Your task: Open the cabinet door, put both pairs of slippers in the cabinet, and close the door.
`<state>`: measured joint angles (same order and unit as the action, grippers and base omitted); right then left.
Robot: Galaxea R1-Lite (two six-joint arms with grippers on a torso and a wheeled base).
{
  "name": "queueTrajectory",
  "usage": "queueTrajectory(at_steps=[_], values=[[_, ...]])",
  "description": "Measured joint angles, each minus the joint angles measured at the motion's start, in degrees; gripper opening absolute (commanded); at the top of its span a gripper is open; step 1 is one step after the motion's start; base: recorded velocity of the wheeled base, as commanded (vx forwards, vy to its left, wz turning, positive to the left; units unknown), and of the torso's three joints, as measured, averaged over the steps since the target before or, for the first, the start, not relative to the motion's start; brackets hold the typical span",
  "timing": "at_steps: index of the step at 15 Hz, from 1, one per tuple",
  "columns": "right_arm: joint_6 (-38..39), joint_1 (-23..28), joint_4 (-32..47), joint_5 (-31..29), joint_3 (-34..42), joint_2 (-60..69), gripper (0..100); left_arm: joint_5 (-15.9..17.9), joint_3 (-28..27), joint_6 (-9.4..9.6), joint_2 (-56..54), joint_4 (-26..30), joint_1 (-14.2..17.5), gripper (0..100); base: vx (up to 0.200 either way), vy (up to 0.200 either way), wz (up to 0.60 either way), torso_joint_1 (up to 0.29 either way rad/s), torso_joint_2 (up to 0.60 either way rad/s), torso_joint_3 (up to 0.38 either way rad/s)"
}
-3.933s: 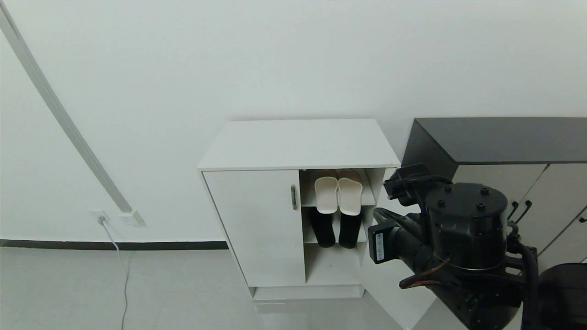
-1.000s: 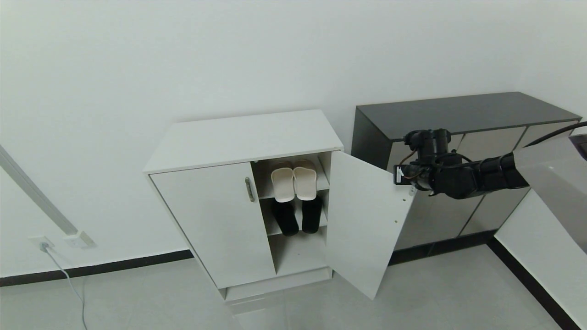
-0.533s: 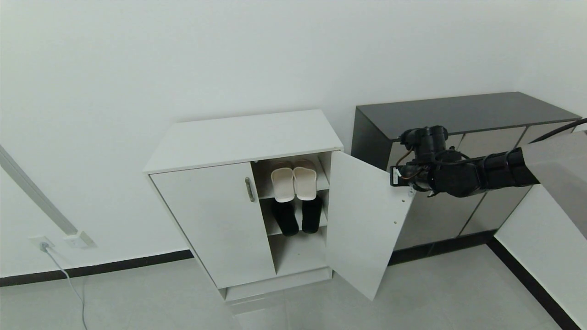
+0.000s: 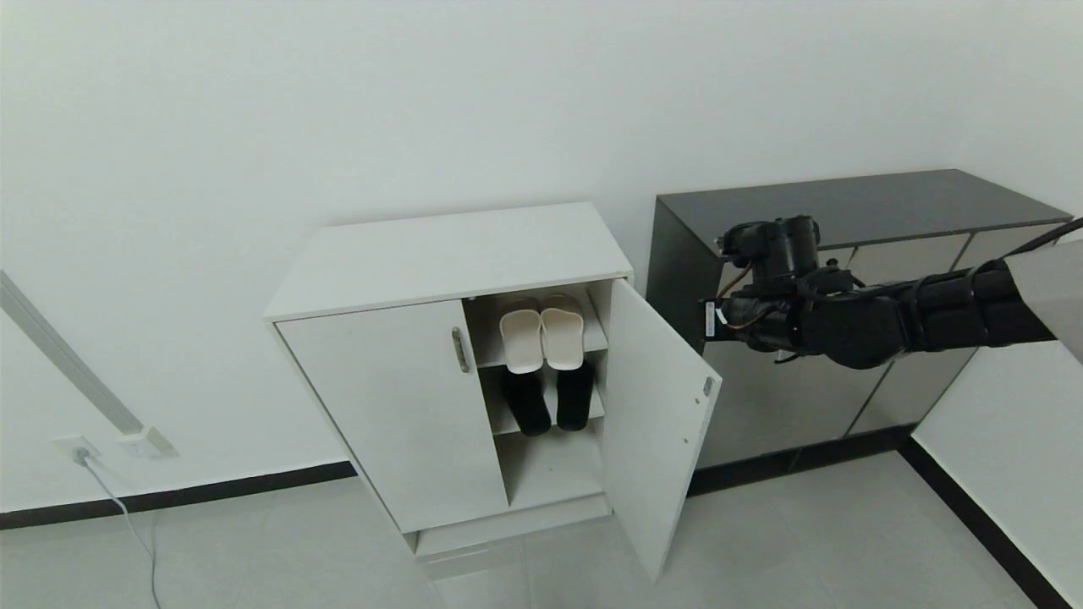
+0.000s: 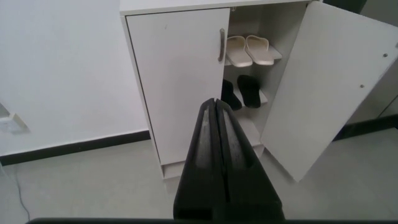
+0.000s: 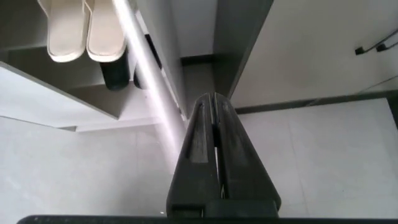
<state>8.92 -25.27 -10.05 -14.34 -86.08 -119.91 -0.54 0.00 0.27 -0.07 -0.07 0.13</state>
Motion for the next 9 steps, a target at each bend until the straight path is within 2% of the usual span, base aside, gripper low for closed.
queueTrajectory(at_steps=[3,6,9], values=[[-2.0,-2.1,-8.6,1.4,6.1,2.0,0,-0.1,0.0,0.00,0.0,0.0,0.0,0,0.000,0.000,0.00,0.000,0.00,0.000],[-4.1,-3.9,-10.5,2.2,10.8,3.7,0,-0.1,0.0,-0.06,0.0,0.0,0.0,0,0.000,0.000,0.00,0.000,0.00,0.000],[-4.1,-5.5,-10.5,4.6,13.1,4.9,0,-0.1,0.0,-0.09,0.0,0.0,0.0,0,0.000,0.000,0.60,0.001,0.01,0.002]])
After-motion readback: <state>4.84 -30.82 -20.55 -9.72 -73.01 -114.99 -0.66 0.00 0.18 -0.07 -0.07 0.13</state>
